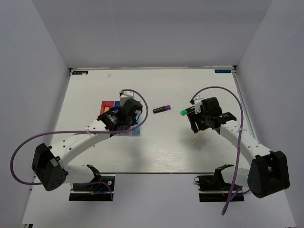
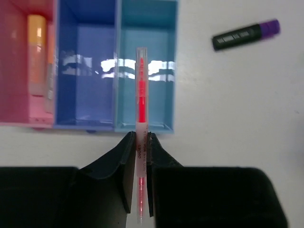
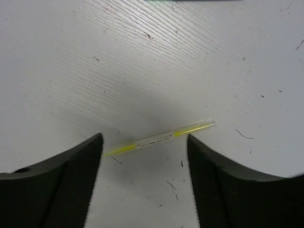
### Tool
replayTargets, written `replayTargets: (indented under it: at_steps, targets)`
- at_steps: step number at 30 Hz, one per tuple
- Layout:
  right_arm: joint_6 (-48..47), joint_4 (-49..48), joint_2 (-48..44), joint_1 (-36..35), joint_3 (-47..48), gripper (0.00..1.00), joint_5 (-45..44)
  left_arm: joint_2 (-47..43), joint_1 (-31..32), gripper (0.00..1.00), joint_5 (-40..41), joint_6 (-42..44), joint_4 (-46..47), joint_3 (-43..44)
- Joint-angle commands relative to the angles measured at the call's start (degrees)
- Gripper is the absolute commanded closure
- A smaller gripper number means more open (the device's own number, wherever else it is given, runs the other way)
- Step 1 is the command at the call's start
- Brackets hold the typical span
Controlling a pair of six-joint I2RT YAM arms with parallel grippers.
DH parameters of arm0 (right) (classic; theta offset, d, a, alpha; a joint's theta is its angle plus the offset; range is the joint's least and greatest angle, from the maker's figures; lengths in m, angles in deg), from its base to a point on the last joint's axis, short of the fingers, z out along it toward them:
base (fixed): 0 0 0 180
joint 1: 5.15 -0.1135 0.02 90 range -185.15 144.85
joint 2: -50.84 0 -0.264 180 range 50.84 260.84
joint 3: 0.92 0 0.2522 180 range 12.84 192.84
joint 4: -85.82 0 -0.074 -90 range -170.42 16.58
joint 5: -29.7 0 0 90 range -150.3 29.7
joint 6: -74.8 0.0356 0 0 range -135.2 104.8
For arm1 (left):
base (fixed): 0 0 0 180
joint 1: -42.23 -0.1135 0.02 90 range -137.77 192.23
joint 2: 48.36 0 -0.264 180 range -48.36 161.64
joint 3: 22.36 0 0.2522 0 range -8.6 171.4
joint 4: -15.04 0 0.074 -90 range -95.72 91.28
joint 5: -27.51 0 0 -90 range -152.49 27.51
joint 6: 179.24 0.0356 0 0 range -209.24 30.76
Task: Sort the stationery into containers
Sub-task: Place the stationery into the container, then grab a piece of stationery with the right arm
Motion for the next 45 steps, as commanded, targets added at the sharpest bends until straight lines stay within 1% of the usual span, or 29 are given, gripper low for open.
replayTargets:
  at_steps: [1,2,3,4,6,13,16,17,19,20,22,23,25,27,30,31,32,33,34,35,36,37,38,39,40,41,43,44,45]
  targets:
    - [-0.54,1.19,-0.30,0.45,2.08,0.32,3.10,0.46,-6.37,1.00,-2.21,6.94,1.77,3.53]
    - [-0.89,1.28,-0.31,0.28,2.16,0.38,3.54,1.16,-9.86,1.00,-2.99,8.52,2.04,4.06]
    - [-0.98,1.54,-0.31,0.45,1.99,0.43,3.90,3.43,-10.94,1.00,-3.87,9.84,2.04,5.63]
    - [-1.07,1.45,-0.57,0.45,1.90,0.56,4.60,4.15,-12.78,1.00,-4.93,10.55,3.34,5.99]
    - [-1.16,1.71,-0.57,0.37,1.90,0.63,5.13,7.49,-15.86,1.00,-6.51,12.92,3.71,7.40]
    - [-1.60,1.72,0.40,0.63,1.81,0.63,4.95,15.22,-22.03,1.00,-8.63,15.91,6.17,10.13]
    - [-1.95,1.80,0.66,0.80,1.90,0.57,4.87,18.04,-23.70,0.96,-9.07,16.71,6.70,11.09]
    - [-1.95,1.72,0.75,0.80,1.90,0.50,4.78,18.56,-24.13,0.94,-9.33,16.97,6.87,11.27]
    - [-2.47,1.80,0.93,0.89,1.81,0.41,4.78,20.23,-25.01,0.83,-9.59,17.32,7.05,11.71]
    - [-2.83,1.89,1.19,1.07,1.90,0.33,4.86,21.02,-25.28,0.73,-9.86,17.50,7.31,11.54]
    - [-3.18,2.33,1.01,1.24,1.99,0.27,5.83,21.20,-25.46,0.66,-10.38,17.32,7.66,11.62]
    - [-3.53,2.42,1.10,1.33,1.90,0.22,6.18,21.29,-25.46,0.59,-10.47,17.41,7.75,11.54]
    - [-3.97,3.12,0.93,1.68,1.90,0.21,7.41,21.38,-25.46,0.51,-11.26,17.59,7.84,11.45]
    - [-5.02,3.47,0.75,2.12,2.16,0.21,8.64,21.03,-25.46,0.49,-11.35,17.33,7.75,11.45]
    - [-6.34,3.83,0.14,2.56,2.17,0.24,9.52,18.93,-25.28,0.49,-12.05,17.32,7.58,11.01]
    - [-6.87,4.09,-0.65,2.74,2.08,0.25,9.96,16.66,-25.02,0.52,-12.58,17.15,7.32,10.31]
    - [-7.31,4.09,-1.00,2.91,2.34,0.27,10.22,15.50,-24.23,0.57,-12.67,17.06,6.96,10.04]
    - [-8.79,4.26,-1.62,3.26,2.17,0.34,10.58,12.80,-23.88,0.63,-12.84,16.80,6.70,9.17]
    - [-9.41,4.18,-1.80,3.44,2.25,0.39,10.49,9.98,-22.22,0.76,-13.80,15.75,6.61,8.55]
    - [-10.12,4.70,-2.06,3.70,2.25,0.45,10.49,6.65,-21.60,0.81,-14.86,15.31,6.35,5.41]
    - [-11.95,5.75,-1.71,3.71,2.95,0.60,10.40,4.88,-21.07,0.85,-16.26,14.35,6.61,4.17]
    - [-13.54,6.37,-1.62,3.79,3.22,0.69,10.05,1.81,-19.41,0.86,-19.84,13.38,6.26,2.85]
    - [-14.25,8.64,-0.58,3.97,3.92,0.79,9.62,-1.18,-18.78,0.86,-23.27,12.93,6.34,-1.26]
    - [-16.86,9.18,-0.22,3.97,4.36,0.91,7.96,-2.60,-18.08,0.84,-24.70,12.93,6.43,-2.78]
    - [-17.41,9.97,0.13,3.53,4.62,0.91,7.25,-6.18,-15.90,0.71,-27.50,13.10,5.74,-4.10]
    - [-17.77,11.72,1.00,4.14,4.80,0.88,6.54,-6.83,-15.18,0.64,-29.79,13.45,5.38,-7.50]
    - [-19.61,12.52,1.80,4.41,5.32,0.67,6.18,-8.58,-13.33,0.54,-32.53,14.42,2.23,-9.11]
    - [-19.79,14.70,2.33,4.32,5.59,0.56,6.53,-9.63,-12.11,0.43,-35.14,16.95,1.34,-10.16]
    - [-19.18,15.25,2.68,4.32,5.77,0.51,6.36,-10.25,-10.44,0.39,-36.04,17.67,-0.06,-10.96]
